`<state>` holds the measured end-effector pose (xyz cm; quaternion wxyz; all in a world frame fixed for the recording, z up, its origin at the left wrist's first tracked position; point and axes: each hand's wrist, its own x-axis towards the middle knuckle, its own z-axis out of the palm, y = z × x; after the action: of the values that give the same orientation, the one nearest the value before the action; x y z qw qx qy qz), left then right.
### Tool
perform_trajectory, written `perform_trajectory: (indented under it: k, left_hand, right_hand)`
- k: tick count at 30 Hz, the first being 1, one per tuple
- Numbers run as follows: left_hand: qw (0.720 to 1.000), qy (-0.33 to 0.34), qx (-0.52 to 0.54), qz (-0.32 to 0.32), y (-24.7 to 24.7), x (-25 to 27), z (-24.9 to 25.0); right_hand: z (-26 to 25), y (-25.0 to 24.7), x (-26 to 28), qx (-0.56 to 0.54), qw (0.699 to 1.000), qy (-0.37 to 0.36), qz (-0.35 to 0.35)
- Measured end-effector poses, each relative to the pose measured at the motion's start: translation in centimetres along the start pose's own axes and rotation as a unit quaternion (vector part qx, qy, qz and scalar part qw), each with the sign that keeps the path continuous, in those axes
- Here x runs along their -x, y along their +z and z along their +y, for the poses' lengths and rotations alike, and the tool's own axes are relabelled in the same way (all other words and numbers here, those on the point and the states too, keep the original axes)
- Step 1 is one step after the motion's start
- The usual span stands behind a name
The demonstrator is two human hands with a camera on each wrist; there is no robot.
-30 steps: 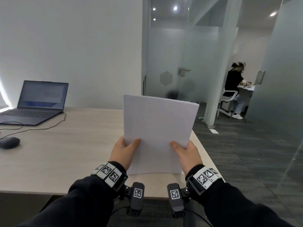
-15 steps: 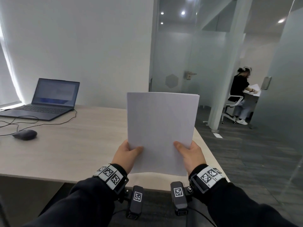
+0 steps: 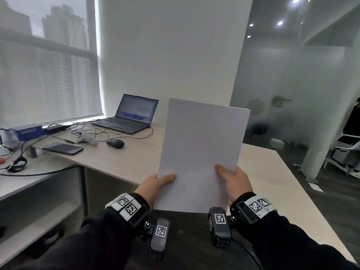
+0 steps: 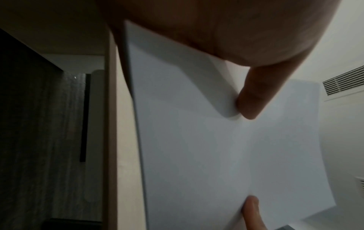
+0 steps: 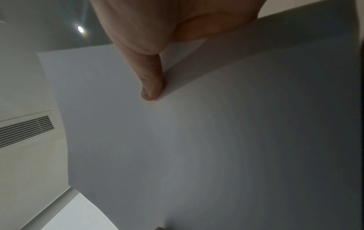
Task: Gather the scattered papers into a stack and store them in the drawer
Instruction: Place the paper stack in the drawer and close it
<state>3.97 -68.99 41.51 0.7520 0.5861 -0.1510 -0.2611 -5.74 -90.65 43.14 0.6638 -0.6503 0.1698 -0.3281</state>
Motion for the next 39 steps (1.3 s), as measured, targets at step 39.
perform_trajectory:
  k: [39]
  left_hand:
    - [0.824, 0.019, -0.079, 0.561, -27.9, 39.5, -4.7]
  right_hand:
    - [5.7, 37.4, 27.9, 0.162, 0.790, 0.075, -0.587]
